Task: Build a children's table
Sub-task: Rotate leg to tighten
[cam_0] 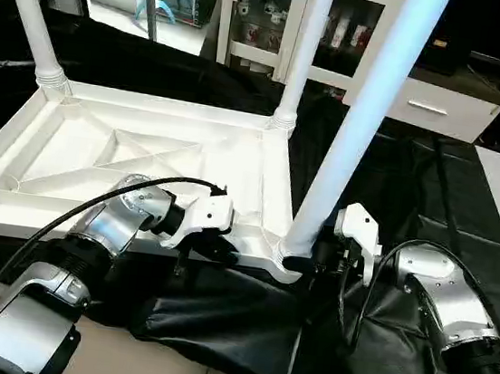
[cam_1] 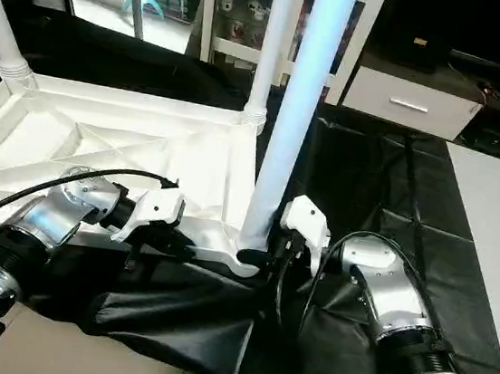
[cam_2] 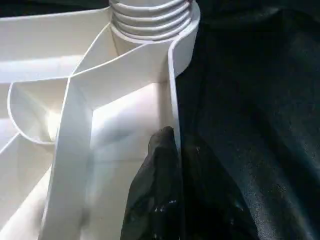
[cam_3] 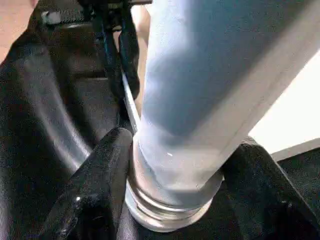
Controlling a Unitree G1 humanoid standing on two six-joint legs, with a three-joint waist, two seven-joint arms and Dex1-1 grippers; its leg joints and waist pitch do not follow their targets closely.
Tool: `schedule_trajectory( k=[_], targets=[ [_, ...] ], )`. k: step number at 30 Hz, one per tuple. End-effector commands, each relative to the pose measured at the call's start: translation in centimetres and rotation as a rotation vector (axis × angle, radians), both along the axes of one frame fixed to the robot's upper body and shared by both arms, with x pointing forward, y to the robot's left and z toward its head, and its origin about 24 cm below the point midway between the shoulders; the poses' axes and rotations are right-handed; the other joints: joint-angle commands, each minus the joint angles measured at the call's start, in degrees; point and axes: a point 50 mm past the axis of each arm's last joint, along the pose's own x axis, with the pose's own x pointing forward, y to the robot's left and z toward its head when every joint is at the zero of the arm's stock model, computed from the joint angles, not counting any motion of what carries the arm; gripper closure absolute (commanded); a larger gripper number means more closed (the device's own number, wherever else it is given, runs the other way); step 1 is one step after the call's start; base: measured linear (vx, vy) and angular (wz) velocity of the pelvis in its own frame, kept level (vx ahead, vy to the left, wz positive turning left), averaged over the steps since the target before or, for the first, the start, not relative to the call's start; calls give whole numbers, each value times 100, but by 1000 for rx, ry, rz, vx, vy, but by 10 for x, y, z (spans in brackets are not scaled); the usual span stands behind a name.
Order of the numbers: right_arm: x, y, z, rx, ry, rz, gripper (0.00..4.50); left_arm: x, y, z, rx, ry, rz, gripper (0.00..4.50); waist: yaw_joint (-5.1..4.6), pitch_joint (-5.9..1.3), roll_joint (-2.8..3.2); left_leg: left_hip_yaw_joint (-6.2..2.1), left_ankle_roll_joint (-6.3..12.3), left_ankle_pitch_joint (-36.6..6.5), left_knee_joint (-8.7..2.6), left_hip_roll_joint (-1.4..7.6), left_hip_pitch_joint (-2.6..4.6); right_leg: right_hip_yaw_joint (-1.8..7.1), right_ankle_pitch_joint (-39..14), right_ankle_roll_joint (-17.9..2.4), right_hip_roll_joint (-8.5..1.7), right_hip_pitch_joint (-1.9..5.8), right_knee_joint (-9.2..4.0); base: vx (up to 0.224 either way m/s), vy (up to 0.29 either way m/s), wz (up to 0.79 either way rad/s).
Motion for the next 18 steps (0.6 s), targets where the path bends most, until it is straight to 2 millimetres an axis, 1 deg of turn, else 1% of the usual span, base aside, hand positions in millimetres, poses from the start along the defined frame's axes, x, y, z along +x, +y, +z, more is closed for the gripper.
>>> schedule_trajectory(
  k=[1,2,3,4,5,6,7,8,9,10,11,12,13,14,15,16,17,18],
  targets=[
    [9,0,-12,20,59,-188,212,-7,-16,-21,-10,72,52,450,-28,-200,-18,-93,159,-2037,-470,253,0,261,-2436,-1087,-264,183,-366,0,0,0],
    [10,0,-12,24,61,-200,212,-6,-17,-21,-12,70,61,450,-43,-194,-25,-95,130,-2114,-473,250,6,259,-2573,-1051,-262,172,-383,0,0,0],
    [13,0,-14,43,72,-259,212,-3,-20,-20,-25,59,105,450,-67,-179,-22,-109,56,-2289,-474,238,33,247,-2887,-949,-255,142,-422,0,0,0],
    [14,2,-15,56,77,-298,212,0,-23,-19,-37,58,140,450,-98,-190,-29,-132,-13,-2361,-474,230,31,240,-3083,-860,-272,150,-437,0,0,0],
    [16,4,-17,67,84,-345,212,4,-27,-18,-64,52,179,450,-135,-190,-30,-142,-16,-2376,-473,221,17,235,-3150,-809,-271,148,-454,0,0,0],
    [19,9,-21,80,93,-431,212,9,-34,-15,-95,47,233,450,-152,-171,-38,-153,-13,-2443,-483,221,19,224,-3266,-766,-263,132,-475,0,0,0],
    [19,9,-21,80,93,-431,212,9,-34,-15,-95,47,233,450,-181,-169,-37,-166,-23,-2566,-468,201,32,208,-3534,-658,-267,109,-514,0,0,0],
    [25,19,-30,91,115,-623,213,20,-46,-10,-131,15,360,450,-212,-178,-27,-171,-15,-2541,-462,188,8,215,-3608,-605,-273,110,-521,0,0,0],
    [27,23,-33,88,122,-698,214,24,-51,-8,-136,0,413,450,-216,-169,-28,-175,-31,-2528,-465,181,14,201,-3659,-576,-261,101,-542,0,0,0],
    [27,23,-33,88,122,-698,217,24,-51,-8,-136,0,413,450,-235,-187,-24,-186,-87,-2587,-452,173,50,183,-3748,-544,-268,69,-559,0,0,0],
    [29,27,-35,80,124,-765,222,28,-55,-7,-137,-16,465,450,-257,-191,-34,-198,-85,-2581,-455,171,28,174,-3747,-526,-272,94,-557,0,0,0],
    [31,31,-39,74,128,-849,226,33,-59,-5,-141,-47,526,450,-282,-188,-31,-201,-70,-2523,-473,173,-11,169,-3669,-503,-265,121,-561,0,0,0],
    [34,34,-42,62,140,-935,229,36,-64,-2,-140,-75,561,450,-311,-183,-27,-194,-76,-2591,-451,160,35,168,-3703,-515,-260,54,-584,0,0,0],
    [36,37,-46,58,142,-1051,232,40,-70,0,-134,-128,618,450,-326,-182,-17,-196,-64,-2622,-435,143,52,157,-3774,-512,-267,35,-601,0,0,0],
    [38,40,-48,54,145,-1124,232,43,-74,2,-129,-162,653,450,-332,-176,-11,-194,-55,-2672,-440,139,62,144,-3817,-478,-253,33,-626,0,0,0],
    [39,45,-49,37,135,-1194,234,46,-79,3,-112,-216,688,450,-331,-191,-16,-186,-47,-2658,-426,133,75,142,-3807,-430,-258,20,-637,0,0,0],
    [41,49,-49,38,133,-1221,236,47,-81,4,-103,-249,706,450,-332,-200,4,-185,-50,-2663,-422,130,90,144,-3759,-434,-253,5,-634,0,0,0],
    [44,54,-45,52,117,-1231,238,49,-85,7,-100,-276,712,450,-323,-206,13,-195,-41,-2677,-433,133,90,131,-3610,-422,-234,27,-626,0,0,0]
  ],
)
